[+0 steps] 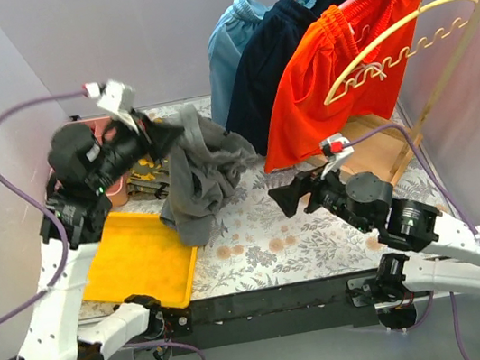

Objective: Place the shorts on the hanger

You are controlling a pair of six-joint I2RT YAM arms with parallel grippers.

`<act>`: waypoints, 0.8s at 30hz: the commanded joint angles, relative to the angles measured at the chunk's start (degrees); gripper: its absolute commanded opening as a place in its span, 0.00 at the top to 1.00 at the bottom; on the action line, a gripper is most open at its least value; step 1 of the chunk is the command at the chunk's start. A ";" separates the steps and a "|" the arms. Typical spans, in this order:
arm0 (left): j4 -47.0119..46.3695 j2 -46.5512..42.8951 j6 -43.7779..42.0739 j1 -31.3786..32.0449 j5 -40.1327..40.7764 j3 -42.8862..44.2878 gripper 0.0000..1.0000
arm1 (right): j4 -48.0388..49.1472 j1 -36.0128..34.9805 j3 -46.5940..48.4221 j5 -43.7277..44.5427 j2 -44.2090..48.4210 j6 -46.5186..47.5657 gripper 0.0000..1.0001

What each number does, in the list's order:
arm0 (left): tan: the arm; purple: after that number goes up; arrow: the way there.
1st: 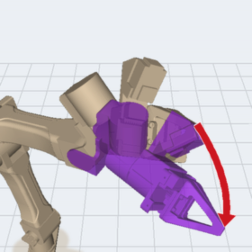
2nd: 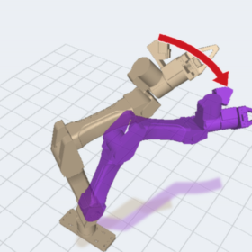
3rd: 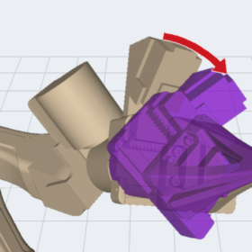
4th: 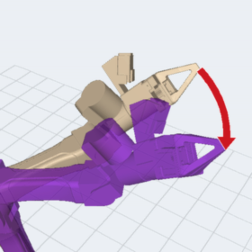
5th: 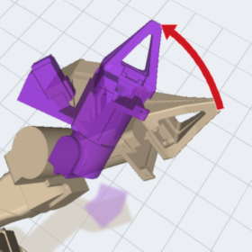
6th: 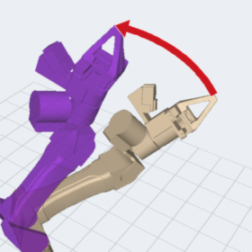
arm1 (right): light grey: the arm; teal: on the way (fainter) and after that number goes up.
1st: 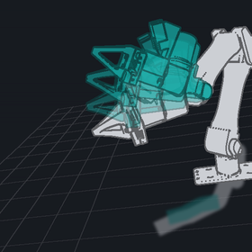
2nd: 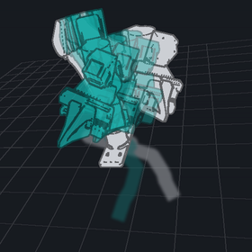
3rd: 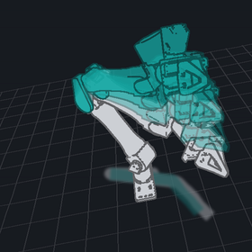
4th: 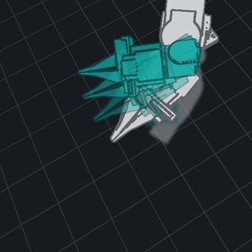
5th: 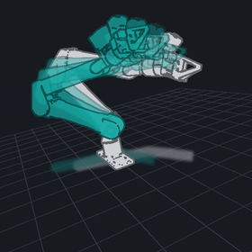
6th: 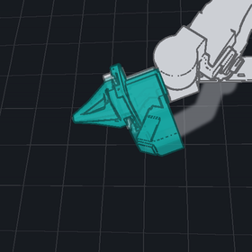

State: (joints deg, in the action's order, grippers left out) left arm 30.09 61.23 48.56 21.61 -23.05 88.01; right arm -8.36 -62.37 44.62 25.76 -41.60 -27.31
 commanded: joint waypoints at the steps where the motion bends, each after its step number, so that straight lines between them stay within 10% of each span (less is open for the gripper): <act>1: -1.52 -12.17 3.56 0.10 -10.16 -16.17 1.00 | -1.39 0.14 -4.71 4.47 2.84 -1.96 0.01; 10: 12.00 -31.86 10.50 0.10 -6.33 -31.23 1.00 | 11.16 0.40 -10.86 0.27 -5.23 1.20 0.01; 24: 18.34 -34.51 13.06 0.10 -2.00 -31.14 1.00 | 39.55 0.58 -12.98 -11.60 -29.84 9.03 0.03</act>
State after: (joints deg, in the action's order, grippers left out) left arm 47.18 26.83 60.60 21.61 -26.33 55.96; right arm 19.73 -61.89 29.21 17.76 -67.35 -20.60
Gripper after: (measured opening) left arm 0.033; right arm 0.978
